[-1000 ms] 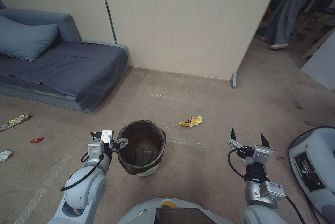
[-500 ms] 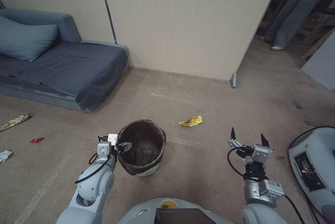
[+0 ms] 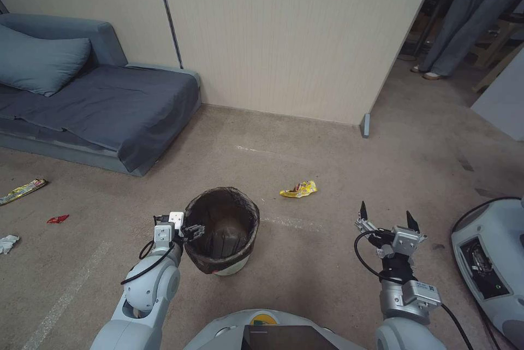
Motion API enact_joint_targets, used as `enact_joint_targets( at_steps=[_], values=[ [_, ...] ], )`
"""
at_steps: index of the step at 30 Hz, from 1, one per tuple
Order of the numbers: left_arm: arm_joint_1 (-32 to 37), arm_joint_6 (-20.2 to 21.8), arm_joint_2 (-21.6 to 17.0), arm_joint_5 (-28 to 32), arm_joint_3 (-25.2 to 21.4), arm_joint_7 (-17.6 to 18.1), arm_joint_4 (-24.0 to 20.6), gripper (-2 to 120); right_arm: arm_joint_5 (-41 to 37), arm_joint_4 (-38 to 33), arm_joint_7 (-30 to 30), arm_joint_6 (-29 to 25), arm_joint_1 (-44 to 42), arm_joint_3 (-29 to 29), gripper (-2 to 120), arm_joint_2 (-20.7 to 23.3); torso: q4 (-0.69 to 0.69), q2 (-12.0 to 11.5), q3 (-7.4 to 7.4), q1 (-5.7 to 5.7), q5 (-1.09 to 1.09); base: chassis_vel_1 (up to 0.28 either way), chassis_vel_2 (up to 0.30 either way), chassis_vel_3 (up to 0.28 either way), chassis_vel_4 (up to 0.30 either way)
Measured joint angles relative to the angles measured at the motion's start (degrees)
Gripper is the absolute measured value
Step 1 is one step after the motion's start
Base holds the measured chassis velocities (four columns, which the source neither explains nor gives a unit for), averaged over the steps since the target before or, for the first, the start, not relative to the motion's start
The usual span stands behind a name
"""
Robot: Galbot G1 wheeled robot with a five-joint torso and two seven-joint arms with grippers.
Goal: Pick up the trash bin, then pick up the garbage from the floor and place it into the trash bin.
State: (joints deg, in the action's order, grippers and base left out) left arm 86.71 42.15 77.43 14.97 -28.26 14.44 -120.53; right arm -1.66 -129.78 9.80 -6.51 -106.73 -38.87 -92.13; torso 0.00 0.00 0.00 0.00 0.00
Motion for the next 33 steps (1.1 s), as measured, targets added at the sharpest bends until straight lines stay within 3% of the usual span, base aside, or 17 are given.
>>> enact_joint_targets(
  at_steps=[5, 7, 11, 12, 14, 23, 28, 33],
  values=[
    [0.13, -0.01, 0.08, -0.2, -0.02, -0.16, 0.02, 95, -0.05, 0.12, 0.15, -0.05, 0.02, -0.06, 100, 0.0, 0.0, 0.0, 0.0, 0.0, 0.0, 0.0, 0.0, 0.0, 0.0],
    [0.29, -0.01, 0.1, -0.33, 0.02, -0.34, -0.2, 83, -0.1, 0.16, 0.26, -0.11, 0.05, -0.08, 100, 0.0, 0.0, 0.0, 0.0, 0.0, 0.0, 0.0, 0.0, 0.0, 0.0],
    [0.35, -0.01, 0.11, -0.41, 0.02, -0.39, -0.4, 77, -0.12, 0.16, 0.29, -0.17, 0.07, -0.07, 100, 0.0, 0.0, 0.0, 0.0, 0.0, 0.0, 0.0, 0.0, 0.0, 0.0],
    [0.36, -0.01, 0.11, -0.43, 0.01, -0.39, -0.46, 67, -0.13, 0.16, 0.3, -0.2, 0.07, -0.07, 100, 0.0, 0.0, 0.0, 0.0, 0.0, 0.0, 0.0, 0.0, 0.0, 0.0],
    [0.39, -0.01, 0.1, -0.45, -0.01, -0.4, -0.57, 57, -0.14, 0.16, 0.33, -0.27, 0.08, -0.07, 100, 0.0, 0.0, 0.0, 0.0, 0.0, 0.0, 0.0, 0.0, 0.0, 0.0],
    [0.49, -0.02, 0.13, -0.44, 0.03, -0.42, -0.96, 31, -0.16, 0.16, 0.44, -0.48, 0.06, -0.12, 100, 0.0, 0.0, 0.0, 0.0, 0.0, 0.0, 0.0, 0.0, 0.0, 0.0],
    [0.74, -0.02, 0.21, -0.42, 0.1, -0.51, -1.41, 8, -0.27, 0.14, 0.6, -0.92, -0.02, -0.15, 100, 0.0, -0.01, 0.0, 0.0, 0.0, 0.0, 0.0, 0.0, 0.0, 0.0],
    [1.02, -0.02, 0.11, -0.41, 0.09, -0.64, -1.98, 8, -0.34, 0.14, 0.59, -1.34, -0.02, -0.11, 100, 0.0, 0.0, 0.0, 0.0, 0.0, 0.0, 0.0, 0.0, 0.0, 0.0]
  ],
)
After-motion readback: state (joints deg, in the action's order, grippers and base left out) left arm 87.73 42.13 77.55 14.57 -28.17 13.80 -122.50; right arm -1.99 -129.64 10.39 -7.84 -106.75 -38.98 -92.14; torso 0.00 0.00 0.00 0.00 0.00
